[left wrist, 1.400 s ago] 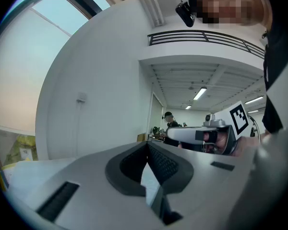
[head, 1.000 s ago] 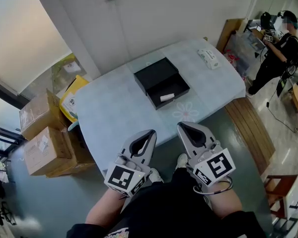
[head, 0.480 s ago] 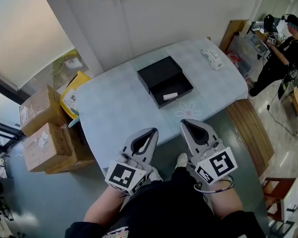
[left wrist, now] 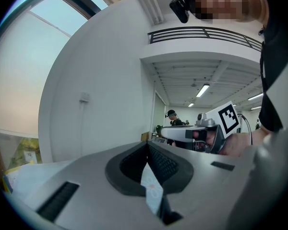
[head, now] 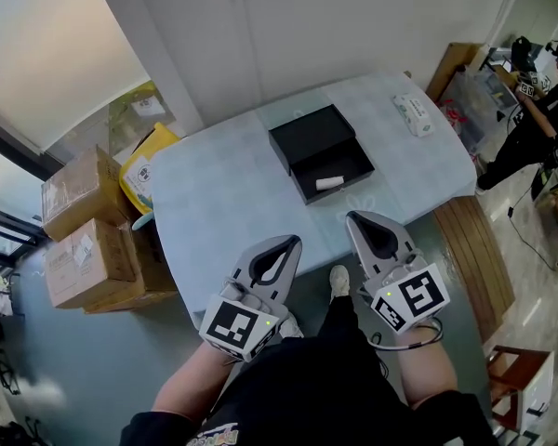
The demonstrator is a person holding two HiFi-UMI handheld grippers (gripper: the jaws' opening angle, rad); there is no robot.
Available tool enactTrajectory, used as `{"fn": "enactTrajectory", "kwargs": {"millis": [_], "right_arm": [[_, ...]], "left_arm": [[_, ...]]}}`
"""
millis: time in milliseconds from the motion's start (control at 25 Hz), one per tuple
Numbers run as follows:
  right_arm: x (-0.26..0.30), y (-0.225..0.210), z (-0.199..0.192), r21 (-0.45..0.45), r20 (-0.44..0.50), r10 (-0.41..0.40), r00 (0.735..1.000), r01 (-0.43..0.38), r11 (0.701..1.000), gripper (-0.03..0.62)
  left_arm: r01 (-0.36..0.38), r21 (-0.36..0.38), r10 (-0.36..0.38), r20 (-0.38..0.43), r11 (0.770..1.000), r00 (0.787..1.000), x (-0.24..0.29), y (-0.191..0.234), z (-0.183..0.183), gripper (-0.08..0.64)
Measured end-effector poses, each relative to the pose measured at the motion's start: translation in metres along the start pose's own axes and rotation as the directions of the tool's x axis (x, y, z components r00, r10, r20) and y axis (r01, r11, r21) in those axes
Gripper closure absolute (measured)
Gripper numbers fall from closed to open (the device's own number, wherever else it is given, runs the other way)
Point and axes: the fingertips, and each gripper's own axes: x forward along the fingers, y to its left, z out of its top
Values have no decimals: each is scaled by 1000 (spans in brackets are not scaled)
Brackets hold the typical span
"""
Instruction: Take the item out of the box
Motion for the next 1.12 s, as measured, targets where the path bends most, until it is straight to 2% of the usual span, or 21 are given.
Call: {"fn": "enactTrajectory", "kwargs": {"millis": [320, 560, 840, 1120], "right_arm": [[43, -53, -19, -2, -72, 82, 994, -82, 997, 583], [81, -90, -41, -5, -145, 166, 975, -168, 986, 583], [121, -118, -80, 1, -252, 264, 931, -273, 962, 583], [149, -137, -124, -1, -358, 355, 863, -380, 925, 583]], "left_arm": [[-90, -16, 90, -3, 996, 996, 37, 19, -6, 558], [-169, -17, 169, -11, 985, 985, 66, 35, -16, 558], [-211, -41, 211, -19, 977, 977, 98, 44, -31, 558], [-262, -47, 260, -31, 964, 965, 126, 50, -51, 558]]}}
